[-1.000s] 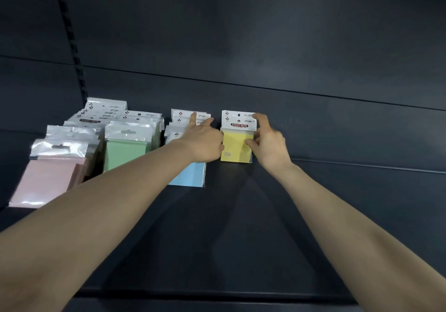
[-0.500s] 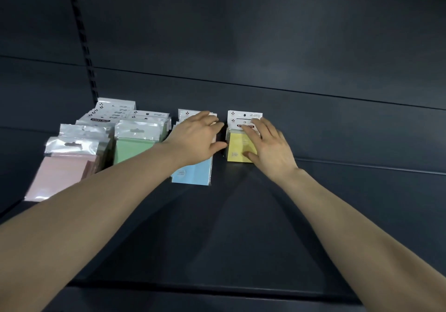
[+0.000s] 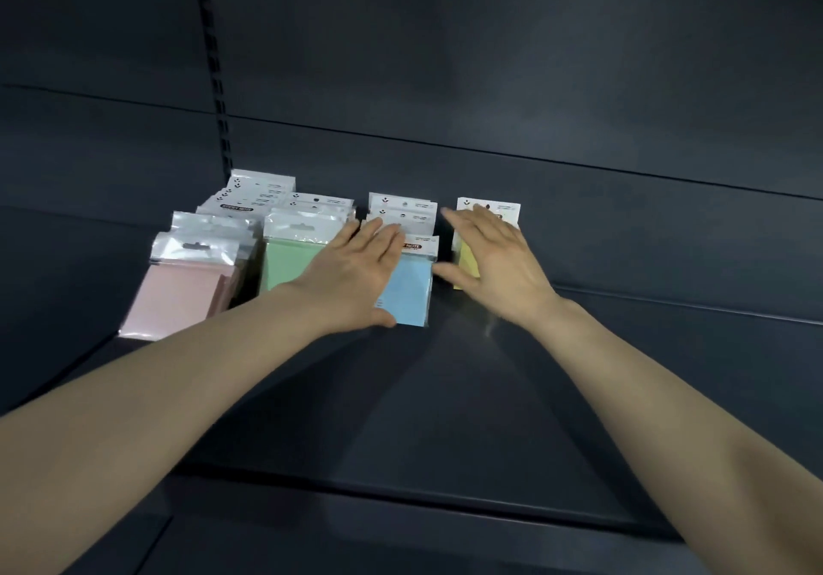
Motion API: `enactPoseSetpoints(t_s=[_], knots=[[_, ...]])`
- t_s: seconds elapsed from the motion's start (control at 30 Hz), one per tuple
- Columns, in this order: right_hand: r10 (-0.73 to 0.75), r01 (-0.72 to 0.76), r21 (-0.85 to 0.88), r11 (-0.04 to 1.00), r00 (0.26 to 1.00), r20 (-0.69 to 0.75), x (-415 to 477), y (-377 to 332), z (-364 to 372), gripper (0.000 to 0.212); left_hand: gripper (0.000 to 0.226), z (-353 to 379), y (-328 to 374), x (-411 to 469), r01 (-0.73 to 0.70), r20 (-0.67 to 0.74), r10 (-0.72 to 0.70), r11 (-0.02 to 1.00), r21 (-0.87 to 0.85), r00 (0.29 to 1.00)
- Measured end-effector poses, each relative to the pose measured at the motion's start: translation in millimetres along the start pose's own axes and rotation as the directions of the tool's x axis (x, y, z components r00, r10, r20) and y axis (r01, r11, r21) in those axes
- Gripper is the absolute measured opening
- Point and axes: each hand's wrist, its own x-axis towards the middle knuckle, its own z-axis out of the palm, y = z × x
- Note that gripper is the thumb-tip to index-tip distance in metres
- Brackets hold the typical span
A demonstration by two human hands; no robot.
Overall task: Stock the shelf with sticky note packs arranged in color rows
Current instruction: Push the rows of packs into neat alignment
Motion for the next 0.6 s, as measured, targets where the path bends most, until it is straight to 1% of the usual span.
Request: enactPoseSetpoints(t_s=[0.03, 0.1, 0.2, 0.27, 0.33, 0.37, 0.43, 0.47, 0.5, 0.6], knots=[[-0.010, 0.010, 0.002, 1.000, 0.999, 0.051, 1.8, -4.4, 1.9, 0.074, 0.108, 0.9, 1.4, 2.0, 0.019, 0.012, -0.018, 1.000, -0.013, 1.000], [0.004, -0.004, 0.001, 1.000, 0.996, 0.094, 4.6, -9.4, 6.4, 0.074, 0.107, 1.5, 3.2, 7.1, 0.049, 0.022, -0.049, 0.999, -0.019, 0.999], [0.050, -0.050, -0.003, 0.999, 0.995, 0.091, 11.4, -11.0, 10.0, 0.072, 0.105, 1.5, 5.3, 14.5, 0.084, 0.011, -0.084, 0.996, 0.036, 0.996], [0.041, -0.039, -0.029, 0.999, 0.995, 0.089, 18.0, -11.5, 11.7, 0.070, 0.105, 1.2, 6.4, 18.7, 0.096, 0.012, -0.097, 0.993, 0.072, 0.995], [0.021, -0.019, -0.025, 1.000, 0.996, 0.088, 22.2, -10.5, 12.0, 0.067, 0.103, 0.9, 7.1, 22.6, 0.109, 0.014, -0.110, 0.992, 0.066, 0.994], [0.030, -0.030, 0.004, 1.000, 0.998, 0.064, 22.6, -9.2, 10.9, 0.064, 0.101, 0.7, 7.1, 24.2, 0.112, 0.017, -0.113, 0.992, 0.056, 0.993], [0.122, -0.120, 0.070, 0.990, 0.992, -0.036, 21.9, -2.2, 6.2, 0.059, 0.096, 0.5, 6.0, 25.6, 0.114, 0.016, -0.114, 0.993, 0.029, 0.993], [0.175, -0.169, 0.075, 0.983, 0.982, -0.076, 21.3, 3.4, 3.5, 0.055, 0.096, 0.3, 5.4, 25.8, 0.116, 0.008, -0.116, 0.993, 0.011, 0.993], [0.213, -0.209, 0.050, 0.977, 0.973, -0.091, 21.1, 9.7, 1.1, 0.051, 0.096, -0.2, 4.4, 26.5, 0.118, -0.007, -0.118, 0.993, -0.006, 0.993], [0.272, -0.275, -0.092, 0.957, 0.961, -0.041, 21.4, 23.1, -1.7, 0.047, 0.097, -0.7, 3.5, 32.5, 0.116, -0.059, -0.117, 0.993, -0.016, 0.991]])
